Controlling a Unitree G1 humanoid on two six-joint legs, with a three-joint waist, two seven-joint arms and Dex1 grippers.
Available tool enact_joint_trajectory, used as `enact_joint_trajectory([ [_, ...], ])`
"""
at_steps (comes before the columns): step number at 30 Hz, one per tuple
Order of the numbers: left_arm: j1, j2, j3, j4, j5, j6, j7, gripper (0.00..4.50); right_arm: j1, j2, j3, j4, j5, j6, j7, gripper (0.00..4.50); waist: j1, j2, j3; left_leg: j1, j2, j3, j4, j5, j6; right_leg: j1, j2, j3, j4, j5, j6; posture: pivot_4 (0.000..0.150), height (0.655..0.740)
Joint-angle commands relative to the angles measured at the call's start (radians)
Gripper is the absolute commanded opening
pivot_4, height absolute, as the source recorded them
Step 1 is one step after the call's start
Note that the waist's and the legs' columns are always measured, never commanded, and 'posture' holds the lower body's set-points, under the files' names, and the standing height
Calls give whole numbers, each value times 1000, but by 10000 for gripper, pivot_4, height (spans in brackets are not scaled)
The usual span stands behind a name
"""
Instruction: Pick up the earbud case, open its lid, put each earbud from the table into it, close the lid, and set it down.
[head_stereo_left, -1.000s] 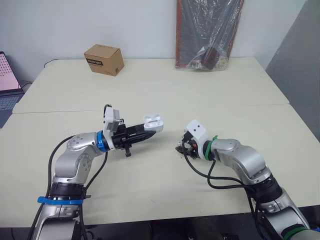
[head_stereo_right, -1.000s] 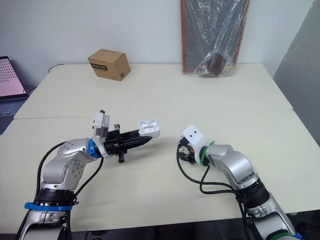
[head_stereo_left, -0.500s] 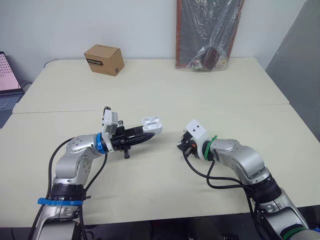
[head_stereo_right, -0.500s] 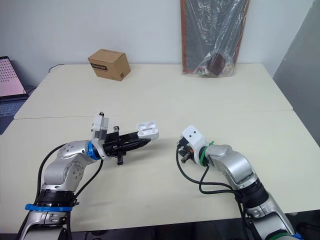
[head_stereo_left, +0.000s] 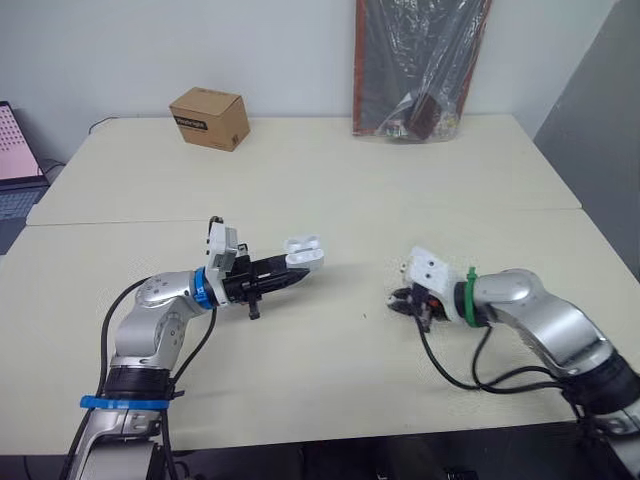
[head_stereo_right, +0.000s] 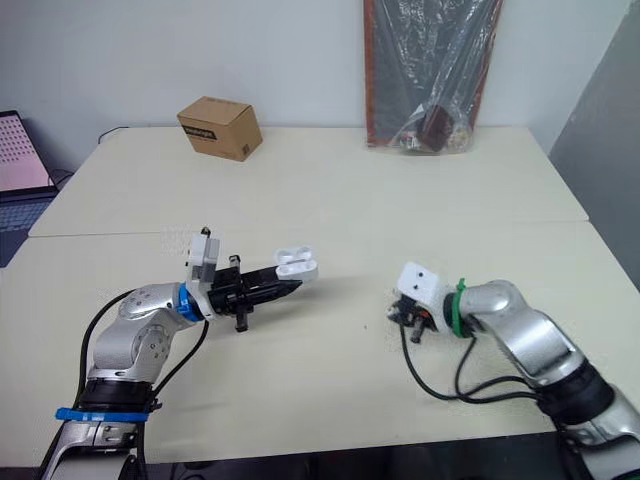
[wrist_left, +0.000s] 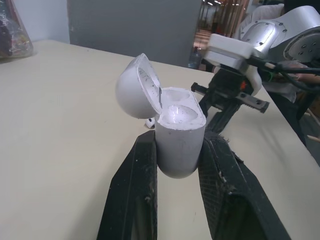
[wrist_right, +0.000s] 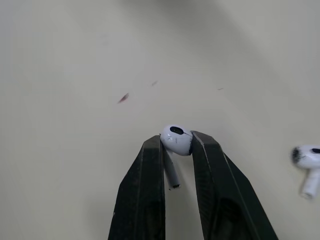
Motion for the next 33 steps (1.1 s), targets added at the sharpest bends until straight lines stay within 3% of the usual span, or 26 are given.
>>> enact_joint_trajectory([
  [1,-7,-3,0,-16,-4,-17,-12,7484,43,-88,3,-47,-25,-156,146,4077,0,0,0,0,0,0,-1,0,0,0,0,0,0,0,0,1500,7400],
  [9,-1,-5,-2,-32,-8,-13,-12,7484,100,-134,-6,14,-52,-400,322,4077,-2,0,0,2,0,1,0,0,0,0,0,1,0,0,0,1500,7400],
  [25,-8,-3,0,-40,-9,-5,-6,7484,36,-63,3,136,-158,-454,375,4077,0,0,0,2,0,1,4,0,0,2,0,1,1,1,1,1500,7400],
  [33,-11,-3,-2,-40,-9,-3,-4,7484,-15,-36,-7,155,-190,-400,376,31754,0,0,0,1,0,0,7,0,0,4,0,1,1,1,1,1500,7400],
])
